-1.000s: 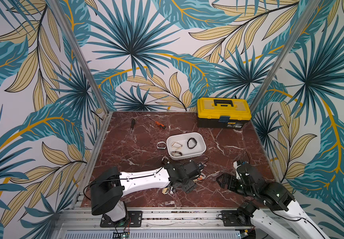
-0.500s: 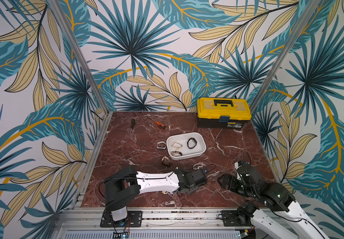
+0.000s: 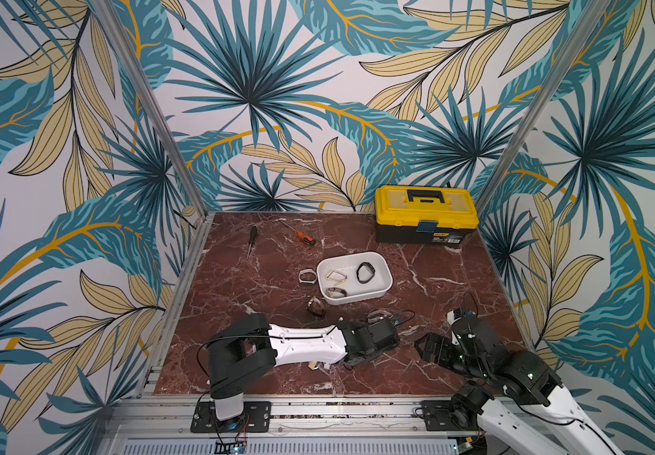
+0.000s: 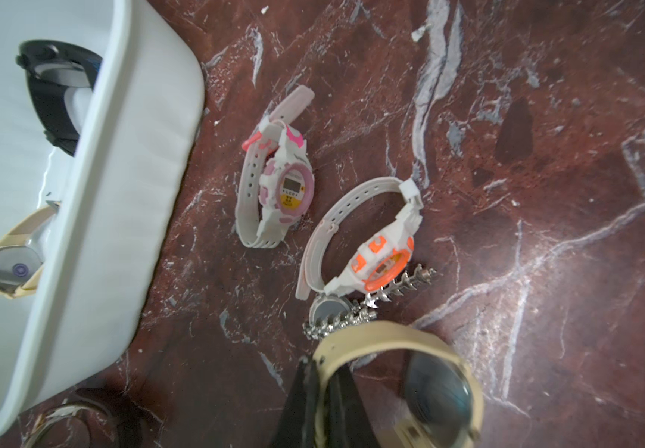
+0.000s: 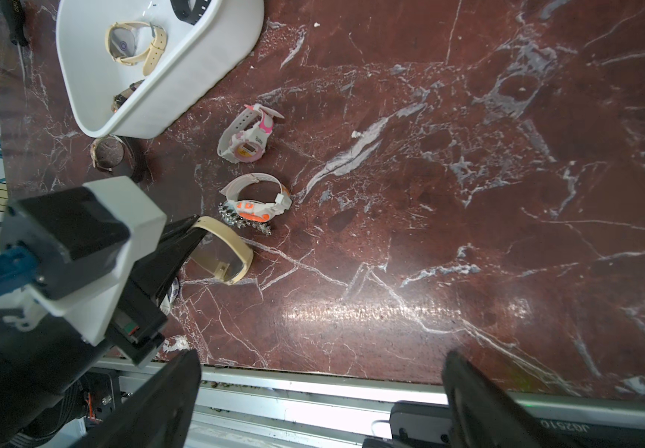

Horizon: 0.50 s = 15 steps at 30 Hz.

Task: Put the watch into the storage box
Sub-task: Pick up the watch at the center of the board.

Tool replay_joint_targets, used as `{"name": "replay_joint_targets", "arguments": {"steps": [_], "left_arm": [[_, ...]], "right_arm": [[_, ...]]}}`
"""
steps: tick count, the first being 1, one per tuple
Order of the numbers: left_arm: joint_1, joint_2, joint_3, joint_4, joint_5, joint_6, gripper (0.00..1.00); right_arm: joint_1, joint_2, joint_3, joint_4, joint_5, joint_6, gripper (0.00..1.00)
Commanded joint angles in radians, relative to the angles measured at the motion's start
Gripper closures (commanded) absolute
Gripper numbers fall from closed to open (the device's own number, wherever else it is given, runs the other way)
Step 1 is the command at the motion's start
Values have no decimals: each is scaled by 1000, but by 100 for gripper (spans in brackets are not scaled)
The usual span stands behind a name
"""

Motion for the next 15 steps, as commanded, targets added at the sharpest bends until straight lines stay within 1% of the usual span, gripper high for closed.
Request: {"name": "replay_joint_targets", "arguments": {"steps": [1, 4, 6, 11, 13, 15], "left_arm": [[0, 4, 43, -1, 25, 3, 93], [10, -15, 40, -9, 46, -14, 95], [31, -40, 37, -11, 92, -39, 95], [144, -128, 41, -18, 301, -139, 95], [191, -156, 54, -22, 367, -177, 95], [239, -172, 95, -53, 418, -212, 95]], "right_arm": [[3, 7, -23, -6, 17, 7, 0], [3, 11, -20, 3, 8, 9, 0], [3, 8, -17, 22, -17, -6, 0], [3, -16, -9, 57, -68, -56, 1], [3, -33, -4, 68, -73, -66, 0], [3, -49, -1, 84, -76, -75, 0]]}}
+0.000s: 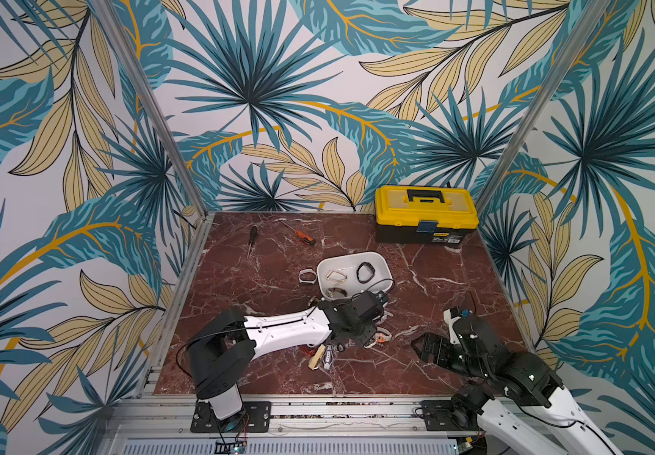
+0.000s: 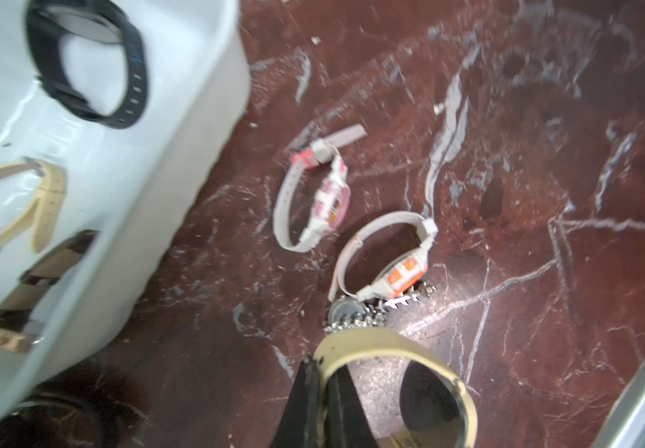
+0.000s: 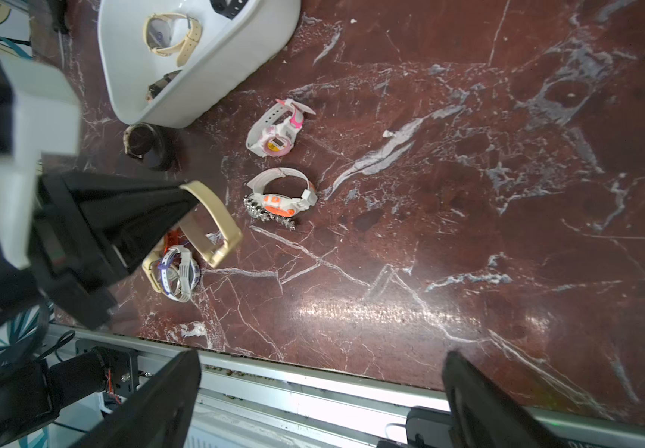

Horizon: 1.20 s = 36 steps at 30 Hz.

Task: Put the watch into the storage box
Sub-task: Pick up the watch at the center of the board, then place the watch in the storage box.

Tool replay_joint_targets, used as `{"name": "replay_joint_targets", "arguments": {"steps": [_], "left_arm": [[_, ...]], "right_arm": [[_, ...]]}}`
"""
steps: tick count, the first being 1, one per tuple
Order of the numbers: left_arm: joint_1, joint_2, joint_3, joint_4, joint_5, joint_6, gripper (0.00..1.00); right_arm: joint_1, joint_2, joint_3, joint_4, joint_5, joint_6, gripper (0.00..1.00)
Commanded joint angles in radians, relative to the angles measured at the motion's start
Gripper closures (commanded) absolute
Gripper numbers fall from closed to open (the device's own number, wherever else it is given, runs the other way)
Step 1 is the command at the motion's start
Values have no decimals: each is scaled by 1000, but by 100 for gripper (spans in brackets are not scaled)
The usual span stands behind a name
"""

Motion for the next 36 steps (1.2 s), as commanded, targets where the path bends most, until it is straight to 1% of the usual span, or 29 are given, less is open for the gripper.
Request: {"name": "replay_joint_targets", "arguments": {"steps": [1, 4, 8, 11, 15, 17, 19, 23, 30, 36], "left_arm": [[67, -53, 108, -36, 147, -95, 95], [122, -46, 207, -72, 216, -133, 95], [184, 7, 328, -115, 246, -177, 95], [242, 73, 396, -139, 250, -201, 95], [326, 190, 501, -206, 345, -233, 95], [354, 248, 548, -233, 383, -256, 95], [363, 297, 575, -232, 402, -274, 95], [368, 364, 584, -184, 414, -304, 96], [380, 436, 596, -130, 392, -370, 96], [381, 475, 646, -138, 350, -406, 96]], "right_arm": [[3, -31, 3, 50, -24, -42, 0], [3, -25, 9, 76, -30, -60, 0], [3, 21, 25, 101, -38, -82, 0], [4, 57, 43, 135, -21, -112, 0], [4, 125, 78, 189, -9, -151, 0], [4, 168, 100, 205, -12, -165, 0], [3, 211, 118, 215, -2, -172, 0], [3, 269, 131, 273, 22, -194, 0], [3, 384, 178, 356, -8, -221, 0], [3, 399, 173, 374, -19, -226, 0]]}}
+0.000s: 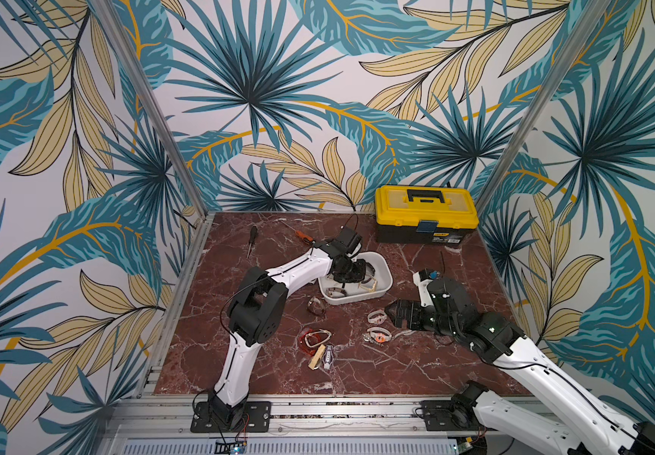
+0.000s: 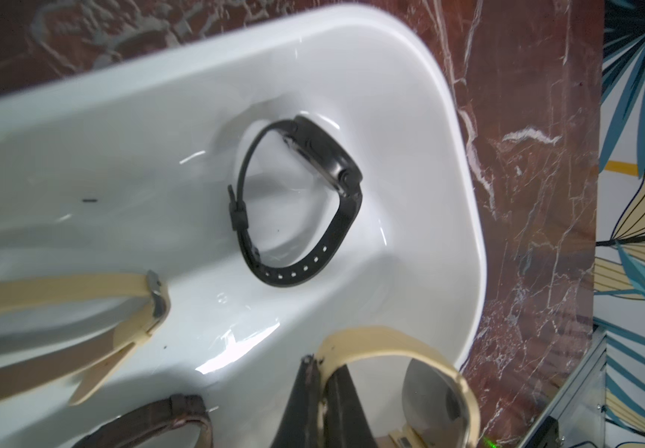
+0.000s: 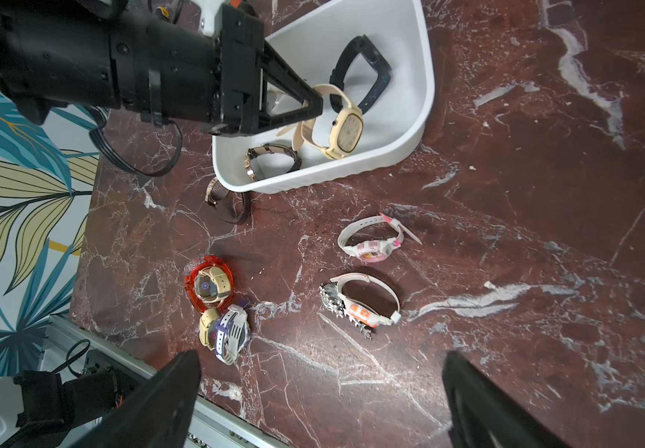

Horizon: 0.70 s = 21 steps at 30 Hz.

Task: Put the watch into the storage box
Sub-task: Place the watch in the storage box.

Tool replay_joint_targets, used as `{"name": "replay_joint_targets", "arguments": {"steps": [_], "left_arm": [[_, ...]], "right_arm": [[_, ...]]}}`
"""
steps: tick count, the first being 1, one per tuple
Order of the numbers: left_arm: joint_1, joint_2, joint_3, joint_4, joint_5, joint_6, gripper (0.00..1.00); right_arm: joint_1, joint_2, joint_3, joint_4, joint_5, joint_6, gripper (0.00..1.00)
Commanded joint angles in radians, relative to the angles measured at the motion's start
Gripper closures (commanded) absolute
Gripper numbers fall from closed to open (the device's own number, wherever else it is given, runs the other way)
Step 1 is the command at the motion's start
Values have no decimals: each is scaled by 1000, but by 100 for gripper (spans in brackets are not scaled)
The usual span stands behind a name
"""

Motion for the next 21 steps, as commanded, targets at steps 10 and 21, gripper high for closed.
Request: {"name": "replay_joint_targets", "arguments": {"steps": [10, 21], "left_arm": [[-10, 108, 175, -8, -33, -62, 96], [-55, 164, 197, -1, -98, -100, 95]], "right_arm": [[3, -19, -15, 22, -2, -16, 0], [3, -34, -20, 14, 0, -16, 0]]}}
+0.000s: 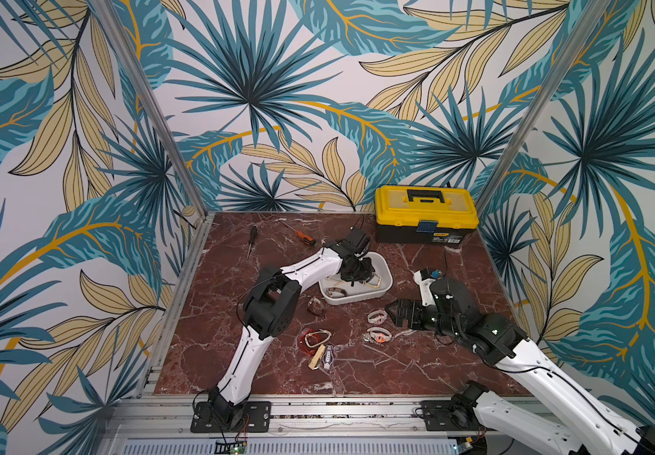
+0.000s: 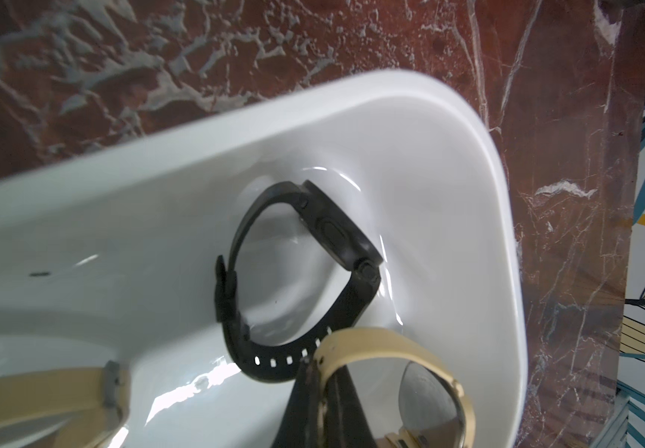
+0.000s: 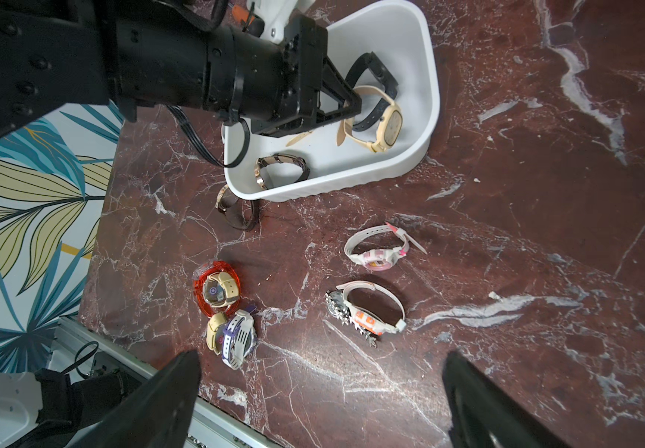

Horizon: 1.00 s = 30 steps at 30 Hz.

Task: Put the watch into the storage box
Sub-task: Place the watch in the storage box.

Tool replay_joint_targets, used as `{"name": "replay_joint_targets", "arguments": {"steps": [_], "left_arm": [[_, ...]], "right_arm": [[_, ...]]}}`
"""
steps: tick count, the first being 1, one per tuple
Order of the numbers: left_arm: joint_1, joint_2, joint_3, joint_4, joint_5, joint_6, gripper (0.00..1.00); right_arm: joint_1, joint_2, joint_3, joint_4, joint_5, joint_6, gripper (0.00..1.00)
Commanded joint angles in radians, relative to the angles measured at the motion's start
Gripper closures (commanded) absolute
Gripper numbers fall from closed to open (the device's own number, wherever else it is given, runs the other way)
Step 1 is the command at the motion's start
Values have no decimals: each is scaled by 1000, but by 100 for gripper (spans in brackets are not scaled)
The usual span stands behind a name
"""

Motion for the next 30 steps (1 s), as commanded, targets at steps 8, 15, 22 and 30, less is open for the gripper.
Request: {"name": "replay_joint_targets", "arguments": {"steps": [8, 15, 22, 30], "left_arm": [[-43, 35, 67, 19, -38, -40, 91], [-46, 8, 32, 17, -67, -32, 68], [-44, -51, -12, 17, -95, -22, 55], [-44, -217, -111, 4, -158, -7, 39]], "right_arm": [[3, -31, -39, -6, 2, -7, 0], [3, -26, -46, 1, -1, -4, 0], [3, -18, -45, 17, -12, 2, 0], [3, -18, -45, 18, -15, 9, 0]]}}
